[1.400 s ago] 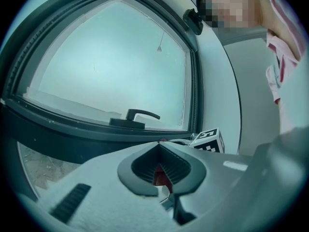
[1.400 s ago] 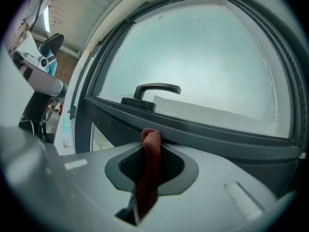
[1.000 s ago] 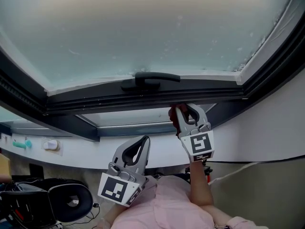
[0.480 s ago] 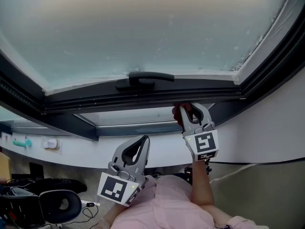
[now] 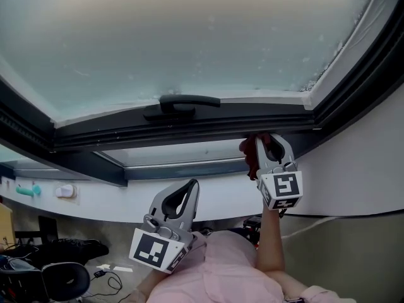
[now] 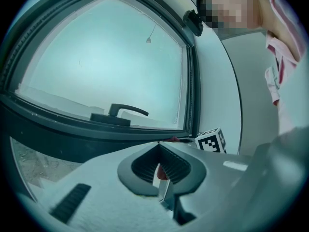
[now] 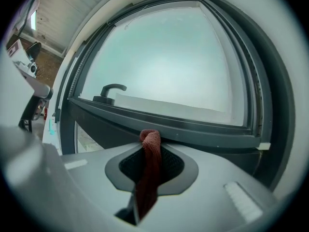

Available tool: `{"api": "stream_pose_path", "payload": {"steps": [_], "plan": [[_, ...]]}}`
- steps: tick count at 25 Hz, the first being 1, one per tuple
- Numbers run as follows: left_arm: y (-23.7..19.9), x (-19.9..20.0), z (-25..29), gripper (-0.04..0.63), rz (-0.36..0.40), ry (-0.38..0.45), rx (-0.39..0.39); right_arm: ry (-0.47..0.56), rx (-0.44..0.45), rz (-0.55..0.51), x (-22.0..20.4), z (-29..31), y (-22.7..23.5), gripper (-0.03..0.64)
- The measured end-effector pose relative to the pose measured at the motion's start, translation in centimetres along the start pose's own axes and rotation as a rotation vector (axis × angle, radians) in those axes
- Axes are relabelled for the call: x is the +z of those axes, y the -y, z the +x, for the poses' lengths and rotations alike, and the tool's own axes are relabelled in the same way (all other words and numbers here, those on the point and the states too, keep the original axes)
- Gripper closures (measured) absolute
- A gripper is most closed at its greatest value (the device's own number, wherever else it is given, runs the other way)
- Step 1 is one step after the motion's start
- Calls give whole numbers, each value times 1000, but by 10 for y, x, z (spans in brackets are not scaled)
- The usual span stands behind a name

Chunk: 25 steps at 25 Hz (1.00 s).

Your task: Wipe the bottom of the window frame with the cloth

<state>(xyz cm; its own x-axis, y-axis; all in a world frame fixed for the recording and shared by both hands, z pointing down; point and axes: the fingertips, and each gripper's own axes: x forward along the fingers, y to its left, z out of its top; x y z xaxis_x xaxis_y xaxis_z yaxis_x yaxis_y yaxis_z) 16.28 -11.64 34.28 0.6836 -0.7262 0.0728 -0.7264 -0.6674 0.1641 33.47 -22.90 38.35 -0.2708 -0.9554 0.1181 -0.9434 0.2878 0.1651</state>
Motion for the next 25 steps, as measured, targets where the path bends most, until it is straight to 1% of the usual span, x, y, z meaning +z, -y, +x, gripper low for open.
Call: {"api": "stream_pose_path", "payload": {"steps": [3, 7, 9, 13, 15, 19, 25], "plan": [[2, -3, 3, 595, -4, -4, 2, 2, -5, 11, -2, -1, 6, 569], [9, -3, 8, 595, -3, 4, -11, 8, -2, -10, -3, -3, 11, 569], [8, -3, 8, 595, -3, 11, -1, 3, -23, -16, -5, -6, 19, 569], [6, -4, 7, 595, -3, 14, 17, 9, -27, -13, -6, -7, 26, 569], [7, -4, 7, 595, -3, 19, 20, 5, -59, -11, -8, -10, 36, 569], [6, -5, 7, 595, -10, 25, 30, -8, -138, 33, -16, -19, 68, 569], [12, -6, 8, 595, -15, 25, 17, -21, -181, 34, -19, -24, 85, 568]]}}
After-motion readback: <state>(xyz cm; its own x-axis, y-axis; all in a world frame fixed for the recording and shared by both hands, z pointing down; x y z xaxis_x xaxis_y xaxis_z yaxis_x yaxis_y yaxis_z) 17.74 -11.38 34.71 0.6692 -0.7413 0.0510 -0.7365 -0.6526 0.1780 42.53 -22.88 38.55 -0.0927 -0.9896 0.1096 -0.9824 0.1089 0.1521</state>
